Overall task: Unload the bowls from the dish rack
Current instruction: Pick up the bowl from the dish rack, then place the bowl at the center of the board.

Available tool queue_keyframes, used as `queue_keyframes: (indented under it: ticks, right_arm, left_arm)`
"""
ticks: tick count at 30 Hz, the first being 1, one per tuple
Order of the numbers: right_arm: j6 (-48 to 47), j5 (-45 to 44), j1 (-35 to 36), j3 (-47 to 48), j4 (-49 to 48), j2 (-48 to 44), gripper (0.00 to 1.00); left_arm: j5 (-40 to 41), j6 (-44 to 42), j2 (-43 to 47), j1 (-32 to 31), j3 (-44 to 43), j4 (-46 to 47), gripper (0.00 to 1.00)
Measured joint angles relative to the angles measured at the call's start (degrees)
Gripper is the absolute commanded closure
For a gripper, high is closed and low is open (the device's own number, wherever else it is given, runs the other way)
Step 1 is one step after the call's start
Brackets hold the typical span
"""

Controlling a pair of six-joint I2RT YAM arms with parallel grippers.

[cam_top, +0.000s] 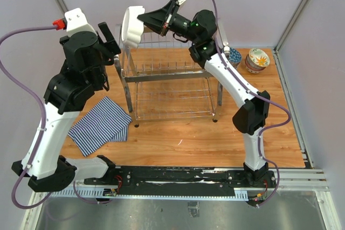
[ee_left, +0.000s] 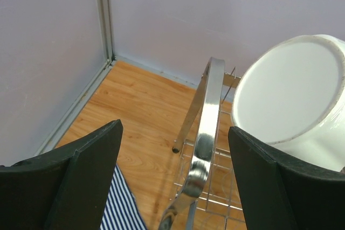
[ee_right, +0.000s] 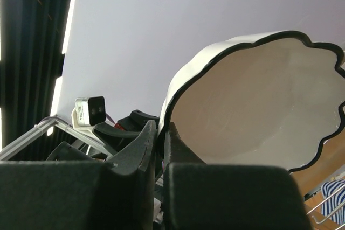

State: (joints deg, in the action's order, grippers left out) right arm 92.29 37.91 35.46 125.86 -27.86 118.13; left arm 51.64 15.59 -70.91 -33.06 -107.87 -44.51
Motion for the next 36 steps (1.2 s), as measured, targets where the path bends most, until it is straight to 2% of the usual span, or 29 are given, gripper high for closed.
queue_keyframes:
  ticks: [9, 23, 28, 36]
  right_arm:
    - [-6.4, -0.8, -6.0, -1.3, -0.3, -2.8, 0.99]
    - [-17.0, -1.4, -10.9, -5.1, 4.7, -15.7, 0.99]
    - [-22.8, -2.2, -14.0, -11.5, 9.9, -23.2, 0.99]
    - [-34.2, -7.6, -23.4, -19.9, 22.7, -35.3, 0.99]
  left_arm:
    - [-3.2, 0.7, 4.7, 0.0, 3.7, 3.1, 0.16]
    - [-6.1, 2.8, 5.0, 0.0, 4.8, 3.7, 0.16]
    - [-6.9, 3.1, 5.0, 0.0, 4.8, 3.7, 0.16]
    - [-8.1, 4.2, 5.2, 0.0, 5.5, 3.7, 0.16]
